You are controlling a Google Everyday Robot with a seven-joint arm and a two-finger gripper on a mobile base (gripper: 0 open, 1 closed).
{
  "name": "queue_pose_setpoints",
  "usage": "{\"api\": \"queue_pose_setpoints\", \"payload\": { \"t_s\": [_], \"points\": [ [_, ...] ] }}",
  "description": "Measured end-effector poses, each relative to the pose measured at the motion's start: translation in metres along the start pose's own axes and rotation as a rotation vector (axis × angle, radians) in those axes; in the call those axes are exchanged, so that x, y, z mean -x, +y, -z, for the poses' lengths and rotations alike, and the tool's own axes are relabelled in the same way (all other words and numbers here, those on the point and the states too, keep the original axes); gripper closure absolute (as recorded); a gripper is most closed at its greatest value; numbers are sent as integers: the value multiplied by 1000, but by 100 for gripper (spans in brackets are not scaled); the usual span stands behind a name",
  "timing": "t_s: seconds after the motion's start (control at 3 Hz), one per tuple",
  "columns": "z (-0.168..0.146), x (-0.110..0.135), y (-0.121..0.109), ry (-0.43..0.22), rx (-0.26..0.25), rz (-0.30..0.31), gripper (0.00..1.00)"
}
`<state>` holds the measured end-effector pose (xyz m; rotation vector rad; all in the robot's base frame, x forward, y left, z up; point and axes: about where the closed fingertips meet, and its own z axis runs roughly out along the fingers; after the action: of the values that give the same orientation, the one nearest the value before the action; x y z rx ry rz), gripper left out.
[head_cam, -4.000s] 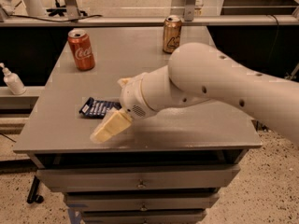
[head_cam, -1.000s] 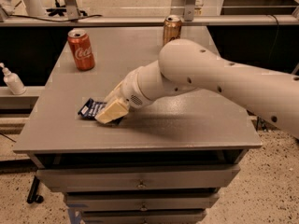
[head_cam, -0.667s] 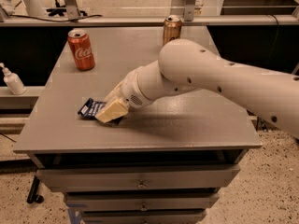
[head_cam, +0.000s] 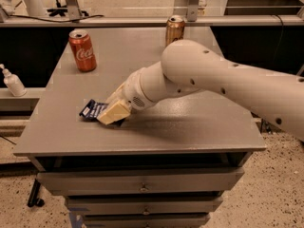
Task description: Pick rxbar blueberry
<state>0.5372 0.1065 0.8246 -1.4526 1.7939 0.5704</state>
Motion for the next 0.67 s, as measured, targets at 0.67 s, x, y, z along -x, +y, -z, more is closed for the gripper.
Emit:
{"api": "queue_pose_setpoints", "payload": {
  "t_s": [0.67],
  "points": [
    [0,0,0,0,0,0,14]
  ]
}}
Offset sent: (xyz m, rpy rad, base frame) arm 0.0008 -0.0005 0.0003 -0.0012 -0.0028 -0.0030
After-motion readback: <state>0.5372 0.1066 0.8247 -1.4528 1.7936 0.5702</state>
